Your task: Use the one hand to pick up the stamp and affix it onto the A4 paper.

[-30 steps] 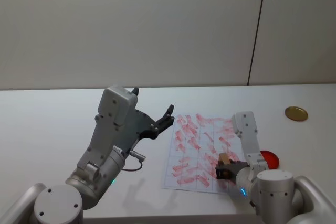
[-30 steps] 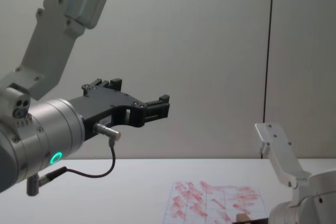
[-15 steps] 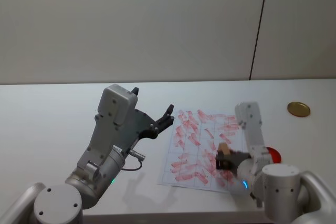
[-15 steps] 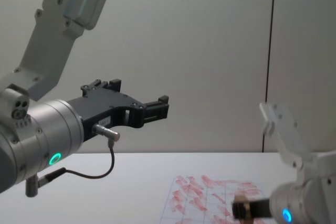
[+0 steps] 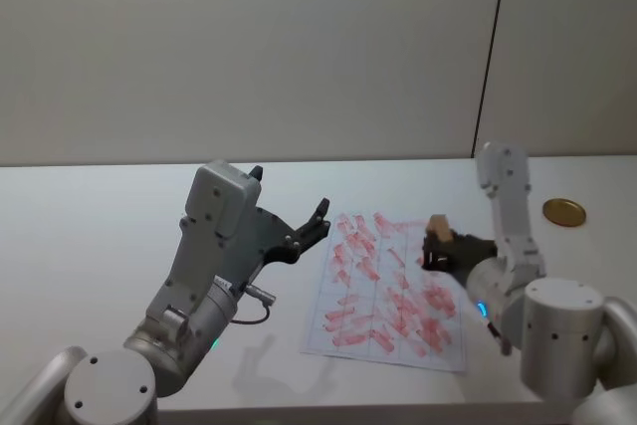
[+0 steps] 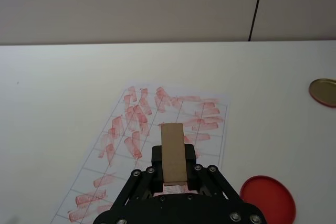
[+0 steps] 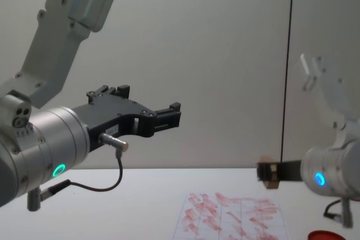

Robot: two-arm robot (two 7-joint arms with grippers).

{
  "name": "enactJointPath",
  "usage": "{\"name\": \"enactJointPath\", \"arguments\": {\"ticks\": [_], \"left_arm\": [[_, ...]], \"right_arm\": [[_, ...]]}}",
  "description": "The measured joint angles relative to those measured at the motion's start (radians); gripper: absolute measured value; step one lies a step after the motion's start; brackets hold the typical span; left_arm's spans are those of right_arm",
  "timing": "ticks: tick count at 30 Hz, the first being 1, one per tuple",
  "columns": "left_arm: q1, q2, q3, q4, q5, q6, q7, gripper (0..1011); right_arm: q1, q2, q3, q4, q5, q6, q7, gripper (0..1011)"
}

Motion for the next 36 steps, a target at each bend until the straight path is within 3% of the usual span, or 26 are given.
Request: {"name": "enactJointPath", "arguments": {"ticks": [8, 16, 24, 36], "left_arm": [[0.0, 0.0, 0.0, 0.0, 0.0, 0.0, 0.0, 993], [0.0, 0.0, 0.0, 0.0, 0.0, 0.0, 0.0, 993], [0.0, 0.0, 0.0, 0.0, 0.0, 0.0, 0.0, 993], [0.0, 0.0, 0.0, 0.0, 0.0, 0.0, 0.0, 993]], "right_arm": [[-0.01, 0.017, 0.024, -0.037, 0.002, 0.002, -0.033, 217], [-0.011, 0.035, 0.052, -0.028, -0.005, 0.002, -0.054, 217], [0.006, 0.053, 0.082, 0.042, -0.012, -0.002, -0.068, 217], [0.042, 0.058, 0.1, 0.169, -0.025, -0.009, -0.052, 217]]}}
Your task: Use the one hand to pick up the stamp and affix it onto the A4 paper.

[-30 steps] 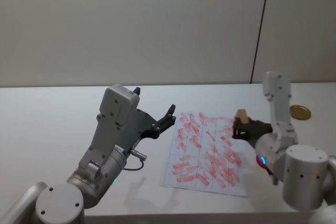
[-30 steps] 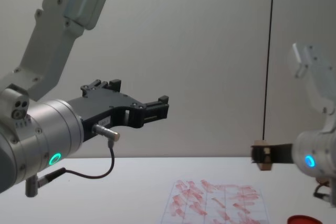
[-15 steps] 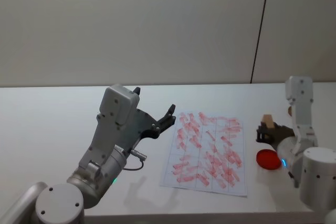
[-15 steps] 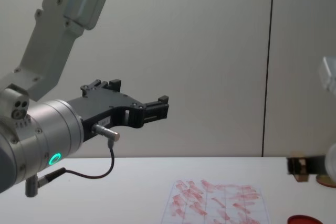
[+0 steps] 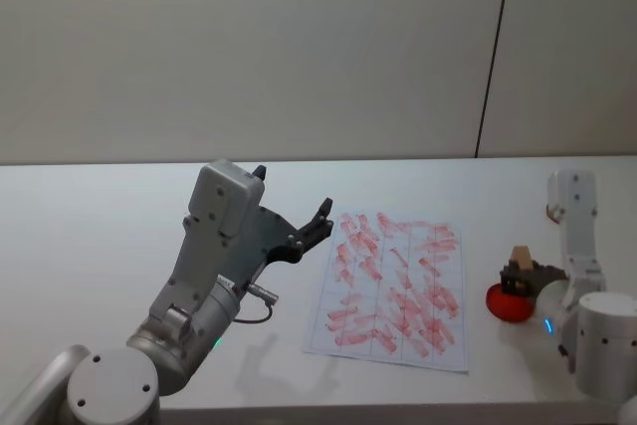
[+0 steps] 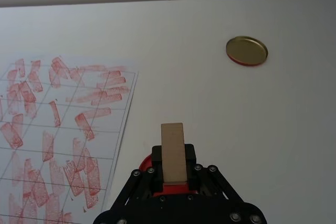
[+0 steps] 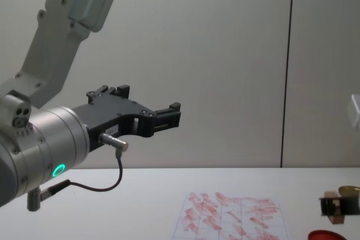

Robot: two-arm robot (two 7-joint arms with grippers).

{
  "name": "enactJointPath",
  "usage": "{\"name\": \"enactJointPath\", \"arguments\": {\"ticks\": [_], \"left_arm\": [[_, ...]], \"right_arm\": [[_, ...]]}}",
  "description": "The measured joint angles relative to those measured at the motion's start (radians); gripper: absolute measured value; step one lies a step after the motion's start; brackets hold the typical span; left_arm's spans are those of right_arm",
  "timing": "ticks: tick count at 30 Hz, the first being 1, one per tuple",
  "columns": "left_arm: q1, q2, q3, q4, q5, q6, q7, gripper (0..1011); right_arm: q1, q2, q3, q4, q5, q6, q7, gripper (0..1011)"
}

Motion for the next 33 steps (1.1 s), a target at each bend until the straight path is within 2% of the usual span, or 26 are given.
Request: {"name": "enactJointPath", "arguments": {"ticks": [12, 15, 24, 26, 27, 30, 33], "left_arm": [[0.0, 0.0, 0.0, 0.0, 0.0, 0.0, 0.0, 993], [0.0, 0.0, 0.0, 0.0, 0.0, 0.0, 0.0, 993], [0.0, 0.0, 0.0, 0.0, 0.0, 0.0, 0.0, 993], [0.0, 0.0, 0.0, 0.0, 0.0, 0.0, 0.0, 993], [0.0, 0.0, 0.0, 0.0, 0.0, 0.0, 0.0, 993], [0.0, 0.0, 0.0, 0.0, 0.0, 0.0, 0.0, 993], [0.0, 0.0, 0.0, 0.0, 0.0, 0.0, 0.0, 993]], "right_arm": [[0.025, -0.003, 0.004, 0.086, -0.01, 0.001, 0.02, 217], [0.029, -0.004, 0.005, 0.097, -0.01, 0.002, 0.025, 250], [0.03, -0.006, 0.005, 0.097, -0.012, 0.001, 0.038, 564], [0.027, -0.006, 0.005, 0.083, -0.012, -0.001, 0.042, 641], [0.025, -0.006, 0.005, 0.08, -0.012, -0.001, 0.043, 641], [0.021, -0.006, 0.005, 0.064, -0.012, -0.004, 0.045, 723], [0.012, -0.005, 0.006, 0.036, -0.013, -0.01, 0.049, 854]]}}
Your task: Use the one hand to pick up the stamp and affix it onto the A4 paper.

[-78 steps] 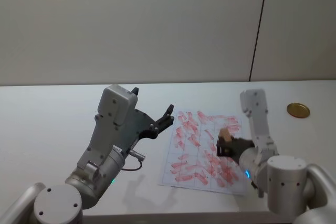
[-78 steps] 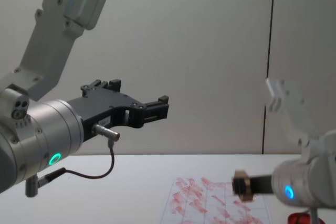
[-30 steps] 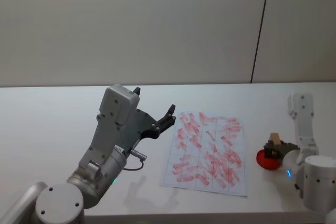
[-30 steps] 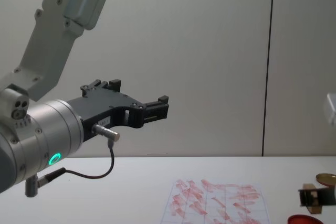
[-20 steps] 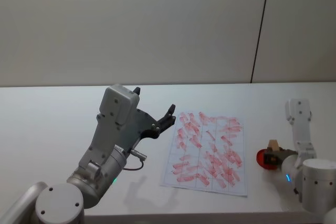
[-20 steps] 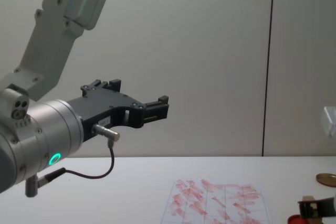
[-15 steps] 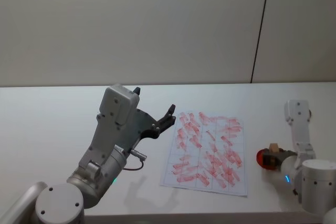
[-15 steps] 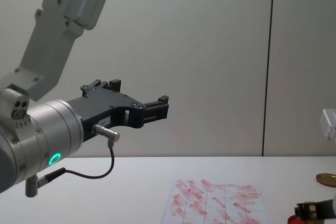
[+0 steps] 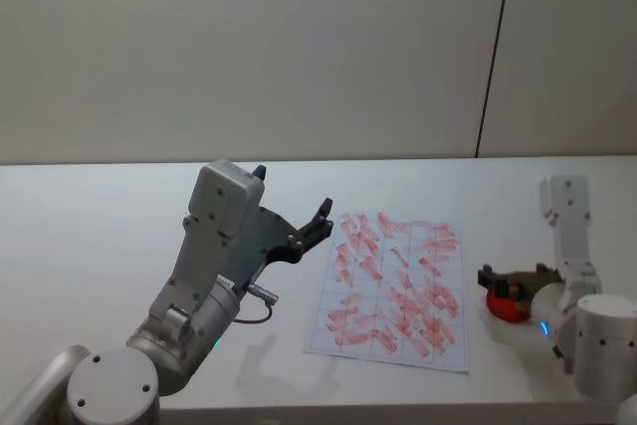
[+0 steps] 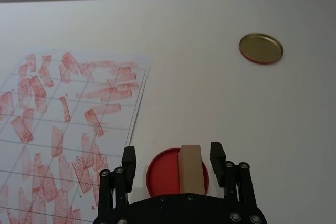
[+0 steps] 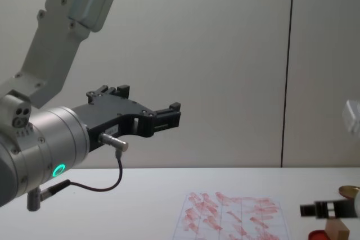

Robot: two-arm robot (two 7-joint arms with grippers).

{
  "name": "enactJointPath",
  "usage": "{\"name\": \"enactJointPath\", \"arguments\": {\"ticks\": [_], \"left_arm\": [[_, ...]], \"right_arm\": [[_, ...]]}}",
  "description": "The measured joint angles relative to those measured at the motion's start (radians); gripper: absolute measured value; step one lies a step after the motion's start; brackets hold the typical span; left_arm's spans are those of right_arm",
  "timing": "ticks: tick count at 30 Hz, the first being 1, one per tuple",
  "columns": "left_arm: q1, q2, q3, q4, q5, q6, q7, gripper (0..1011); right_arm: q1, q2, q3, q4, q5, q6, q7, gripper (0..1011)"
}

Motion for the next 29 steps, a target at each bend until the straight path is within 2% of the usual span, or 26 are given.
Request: {"name": "enactJointPath", "arguments": {"ticks": [4, 7, 13, 20, 29], "left_arm": [[0.0, 0.0, 0.0, 0.0, 0.0, 0.0, 0.0, 993], [0.0, 0.0, 0.0, 0.0, 0.0, 0.0, 0.0, 993], [0.0, 0.0, 0.0, 0.0, 0.0, 0.0, 0.0, 993], [0.0, 0.0, 0.0, 0.0, 0.0, 0.0, 0.0, 993], [0.0, 0.0, 0.0, 0.0, 0.0, 0.0, 0.0, 993]], "right_arm": [[-0.018, 0.005, 0.002, -0.051, -0.003, -0.015, 0.008, 917], [-0.032, 0.01, 0.004, -0.09, -0.007, -0.028, 0.016, 1001], [-0.068, 0.024, 0.01, -0.164, -0.015, -0.059, 0.037, 1001], [-0.139, 0.064, 0.03, -0.272, -0.031, -0.127, 0.088, 1001], [-0.192, 0.095, 0.046, -0.349, -0.041, -0.175, 0.128, 1001]]}}
